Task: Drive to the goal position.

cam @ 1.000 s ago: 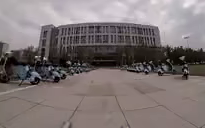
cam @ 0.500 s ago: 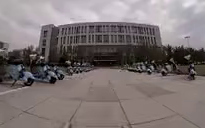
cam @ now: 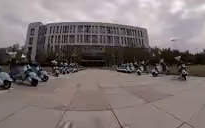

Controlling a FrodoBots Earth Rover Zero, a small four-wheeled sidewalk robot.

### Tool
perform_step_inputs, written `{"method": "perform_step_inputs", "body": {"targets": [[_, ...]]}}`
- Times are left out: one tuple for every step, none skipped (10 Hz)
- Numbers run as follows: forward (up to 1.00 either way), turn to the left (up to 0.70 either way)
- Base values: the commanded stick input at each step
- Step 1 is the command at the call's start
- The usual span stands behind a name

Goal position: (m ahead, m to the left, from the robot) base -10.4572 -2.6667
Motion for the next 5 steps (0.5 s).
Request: {"method": "perform_step_inputs", "body": {"targets": [[0.7, -0.31], [0.7, -0.31], [0.7, -0.31], [0.7, -0.31], [0.7, -0.31]]}}
